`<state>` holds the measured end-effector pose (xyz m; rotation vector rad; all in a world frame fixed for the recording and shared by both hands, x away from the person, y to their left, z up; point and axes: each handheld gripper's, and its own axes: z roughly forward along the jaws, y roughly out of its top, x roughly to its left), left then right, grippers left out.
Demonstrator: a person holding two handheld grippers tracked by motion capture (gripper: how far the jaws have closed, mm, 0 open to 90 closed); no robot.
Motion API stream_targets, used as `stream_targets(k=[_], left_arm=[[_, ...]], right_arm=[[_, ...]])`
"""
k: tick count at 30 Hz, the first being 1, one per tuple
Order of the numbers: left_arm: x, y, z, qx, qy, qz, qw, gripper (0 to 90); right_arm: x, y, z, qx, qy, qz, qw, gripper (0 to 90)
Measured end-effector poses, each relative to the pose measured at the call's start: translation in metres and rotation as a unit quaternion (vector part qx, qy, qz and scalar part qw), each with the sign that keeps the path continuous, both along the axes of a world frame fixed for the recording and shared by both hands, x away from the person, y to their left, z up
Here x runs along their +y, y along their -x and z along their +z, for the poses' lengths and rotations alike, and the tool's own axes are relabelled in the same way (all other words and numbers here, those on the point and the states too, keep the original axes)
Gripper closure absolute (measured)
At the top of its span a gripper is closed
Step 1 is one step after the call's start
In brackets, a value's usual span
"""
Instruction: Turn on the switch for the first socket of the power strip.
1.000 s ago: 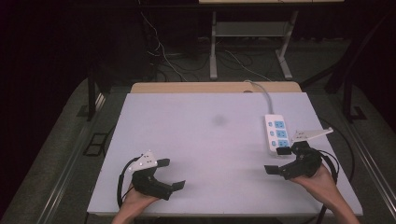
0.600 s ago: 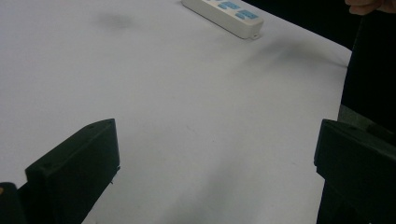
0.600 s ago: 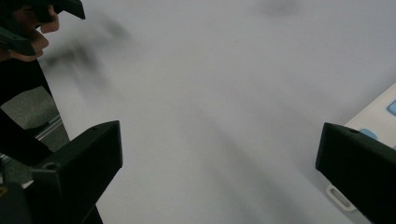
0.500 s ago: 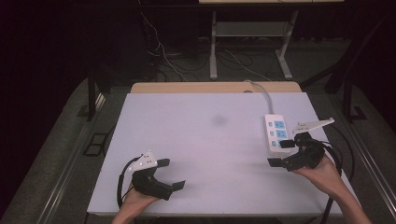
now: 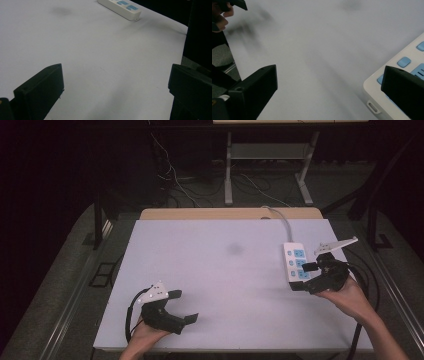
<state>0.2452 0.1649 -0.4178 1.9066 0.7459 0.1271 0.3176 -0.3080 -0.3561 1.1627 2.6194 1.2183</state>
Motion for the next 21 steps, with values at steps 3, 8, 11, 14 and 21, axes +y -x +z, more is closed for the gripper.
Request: stream_targets(k=[3,8,11,14,21], left_arm=[[0.000,0.000,0.000,0.000,0.000,0.000,1.0000,0.0],[0.000,0.000,0.000,-0.001,0.000,0.000,1.0000,0.0],[0.000,0.000,0.000,-0.001,0.000,0.001,1.0000,0.0],[0.000,0.000,0.000,-0.001,0.002,0.002,1.0000,0.0],[0.000,0.000,0.000,0.000,0.002,0.001,1.0000,0.0]], right_arm=[[0.000,-0.003,0.000,0.002,0.005,-0.002,1.0000,0.2],[-0.001,-0.013,0.003,0.002,0.017,-0.005,0.9998,0.2],[-0.003,-0.016,0.004,-0.001,0.017,-0.008,0.9998,0.2],[-0.005,-0.023,0.007,-0.002,0.020,-0.014,0.9997,0.2],[-0.008,-0.036,0.012,-0.002,0.024,-0.021,0.9995,0.2]])
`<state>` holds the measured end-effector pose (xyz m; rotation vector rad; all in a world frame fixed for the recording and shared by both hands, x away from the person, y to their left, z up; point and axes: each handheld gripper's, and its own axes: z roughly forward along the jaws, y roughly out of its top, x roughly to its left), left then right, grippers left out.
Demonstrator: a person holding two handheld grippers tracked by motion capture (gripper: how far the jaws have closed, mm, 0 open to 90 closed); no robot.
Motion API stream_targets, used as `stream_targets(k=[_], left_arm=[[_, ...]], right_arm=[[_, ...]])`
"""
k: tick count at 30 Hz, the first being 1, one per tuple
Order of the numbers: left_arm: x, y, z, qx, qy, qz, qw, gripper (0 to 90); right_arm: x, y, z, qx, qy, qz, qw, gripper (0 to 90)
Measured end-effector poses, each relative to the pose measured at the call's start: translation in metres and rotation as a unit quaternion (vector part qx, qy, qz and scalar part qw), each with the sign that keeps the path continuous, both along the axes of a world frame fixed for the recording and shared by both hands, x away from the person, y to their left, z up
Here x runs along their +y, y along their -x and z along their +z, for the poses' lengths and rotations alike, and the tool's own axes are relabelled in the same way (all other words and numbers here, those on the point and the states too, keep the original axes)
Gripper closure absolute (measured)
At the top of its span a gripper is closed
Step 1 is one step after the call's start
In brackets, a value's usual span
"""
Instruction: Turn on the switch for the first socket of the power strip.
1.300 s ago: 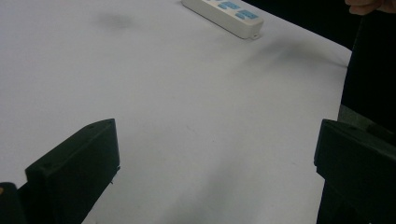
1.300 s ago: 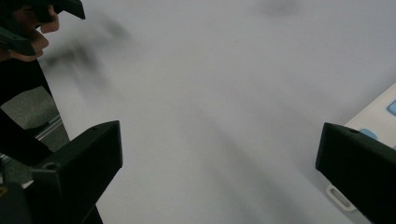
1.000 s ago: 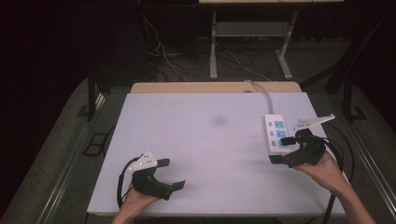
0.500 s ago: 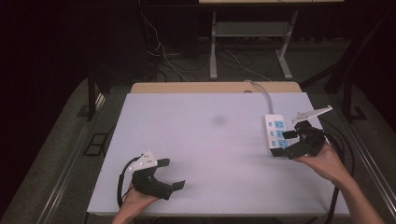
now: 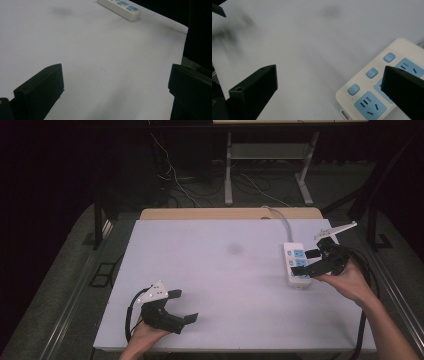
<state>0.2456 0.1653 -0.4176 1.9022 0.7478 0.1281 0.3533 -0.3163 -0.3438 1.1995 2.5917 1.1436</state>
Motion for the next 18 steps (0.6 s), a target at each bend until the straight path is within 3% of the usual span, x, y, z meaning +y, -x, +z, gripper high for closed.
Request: stream_targets(k=[18], left_arm=[[0.001,0.000,0.000,0.000,0.001,0.000,1.0000,0.0]], right_arm=[[-0.003,-0.032,0.010,0.001,0.003,-0.022,0.9998,0.2]])
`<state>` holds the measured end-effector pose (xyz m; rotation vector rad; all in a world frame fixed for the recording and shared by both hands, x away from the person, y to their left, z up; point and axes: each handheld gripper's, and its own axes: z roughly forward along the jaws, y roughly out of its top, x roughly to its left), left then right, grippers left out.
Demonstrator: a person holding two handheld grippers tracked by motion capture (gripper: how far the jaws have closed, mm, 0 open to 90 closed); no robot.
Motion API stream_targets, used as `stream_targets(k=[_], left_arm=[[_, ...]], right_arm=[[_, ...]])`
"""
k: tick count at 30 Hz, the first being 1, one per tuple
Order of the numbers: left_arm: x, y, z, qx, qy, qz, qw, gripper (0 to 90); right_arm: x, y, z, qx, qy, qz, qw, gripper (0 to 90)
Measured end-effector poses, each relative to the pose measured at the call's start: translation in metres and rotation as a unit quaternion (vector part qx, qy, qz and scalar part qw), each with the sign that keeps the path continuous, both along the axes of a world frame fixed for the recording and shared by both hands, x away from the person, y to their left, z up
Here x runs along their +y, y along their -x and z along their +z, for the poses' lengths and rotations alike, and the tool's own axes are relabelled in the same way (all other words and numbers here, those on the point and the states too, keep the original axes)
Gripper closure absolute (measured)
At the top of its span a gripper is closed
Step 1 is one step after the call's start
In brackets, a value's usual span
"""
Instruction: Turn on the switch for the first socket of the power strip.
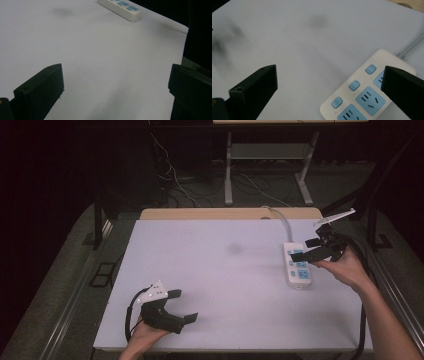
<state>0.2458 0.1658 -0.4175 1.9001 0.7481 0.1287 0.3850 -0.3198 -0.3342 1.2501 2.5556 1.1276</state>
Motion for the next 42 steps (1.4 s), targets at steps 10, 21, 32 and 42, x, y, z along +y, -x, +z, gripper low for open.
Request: stream_targets(k=[10,21,32,42], left_arm=[[0.001,0.000,0.000,0.000,0.000,0.000,1.0000,0.0],[0.001,0.000,0.000,0.000,0.000,-0.001,1.0000,0.0],[0.000,0.000,0.000,0.000,-0.001,-0.002,1.0000,0.0],[0.000,0.000,0.000,0.000,-0.002,-0.002,1.0000,0.0]], right_arm=[[-0.004,-0.015,-0.007,0.007,-0.001,-0.018,0.9998,0.2],[-0.009,-0.026,-0.013,0.000,-0.010,-0.034,0.9994,0.2],[-0.015,-0.036,-0.019,-0.008,-0.013,-0.043,0.9989,17.0],[-0.014,-0.043,-0.027,-0.007,-0.009,-0.033,0.9994,42.2]])
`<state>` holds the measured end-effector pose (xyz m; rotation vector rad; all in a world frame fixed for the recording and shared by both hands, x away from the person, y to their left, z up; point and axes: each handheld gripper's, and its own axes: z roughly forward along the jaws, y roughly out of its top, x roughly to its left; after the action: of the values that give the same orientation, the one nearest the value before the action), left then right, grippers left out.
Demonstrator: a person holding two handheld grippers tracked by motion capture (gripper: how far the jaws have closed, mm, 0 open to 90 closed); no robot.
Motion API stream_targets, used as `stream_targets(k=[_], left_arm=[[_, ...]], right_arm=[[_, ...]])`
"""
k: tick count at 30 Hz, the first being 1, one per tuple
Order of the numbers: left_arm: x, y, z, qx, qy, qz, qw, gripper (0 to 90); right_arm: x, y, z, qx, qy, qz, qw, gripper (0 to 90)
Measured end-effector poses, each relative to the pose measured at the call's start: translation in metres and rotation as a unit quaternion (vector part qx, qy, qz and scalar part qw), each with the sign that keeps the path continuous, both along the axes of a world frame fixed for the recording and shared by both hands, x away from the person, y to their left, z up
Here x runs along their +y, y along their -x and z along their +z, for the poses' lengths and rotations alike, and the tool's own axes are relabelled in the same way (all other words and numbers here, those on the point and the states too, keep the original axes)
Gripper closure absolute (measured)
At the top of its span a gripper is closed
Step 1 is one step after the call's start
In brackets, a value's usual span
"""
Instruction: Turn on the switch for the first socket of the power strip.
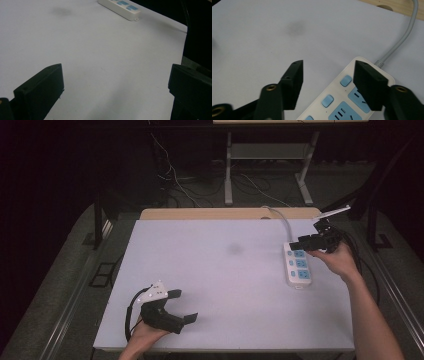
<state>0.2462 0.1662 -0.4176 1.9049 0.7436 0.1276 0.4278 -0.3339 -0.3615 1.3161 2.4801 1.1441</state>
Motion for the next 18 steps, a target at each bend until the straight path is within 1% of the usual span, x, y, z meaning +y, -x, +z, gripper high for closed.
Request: stream_targets(k=[4,8,13,14,15,16,17,18], left_arm=[[0.000,0.000,0.000,0.000,0.000,0.000,1.0000,0.0],[0.000,0.000,0.000,0.000,-0.001,0.000,1.0000,0.0],[0.000,0.000,0.000,0.000,-0.002,-0.001,1.0000,0.0],[0.000,0.000,0.000,-0.001,-0.002,-0.001,1.0000,0.0],[0.000,0.000,0.000,-0.001,-0.003,-0.002,1.0000,0.0],[0.000,0.000,0.000,-0.001,-0.002,-0.002,1.0000,0.0],[0.000,0.000,0.000,-0.001,-0.002,-0.002,1.0000,0.0],[0.000,0.000,0.000,-0.001,-0.002,-0.002,1.0000,0.0]], right_arm=[[-0.001,-0.003,-0.003,-0.003,0.011,-0.005,0.9999,51.7],[-0.003,-0.006,-0.008,-0.002,0.013,-0.011,0.9999,62.3],[-0.002,-0.011,-0.013,0.004,0.019,-0.009,0.9998,73.0],[-0.002,-0.011,-0.013,0.004,0.019,-0.009,0.9998,73.0],[-0.002,-0.013,-0.016,0.009,0.016,-0.008,0.9998,77.7],[-0.002,-0.015,-0.017,0.011,0.017,-0.008,0.9998,79.8],[-0.002,-0.015,-0.017,0.011,0.017,-0.008,0.9998,79.8],[-0.002,-0.016,-0.019,0.013,0.017,-0.007,0.9997,81.9]])
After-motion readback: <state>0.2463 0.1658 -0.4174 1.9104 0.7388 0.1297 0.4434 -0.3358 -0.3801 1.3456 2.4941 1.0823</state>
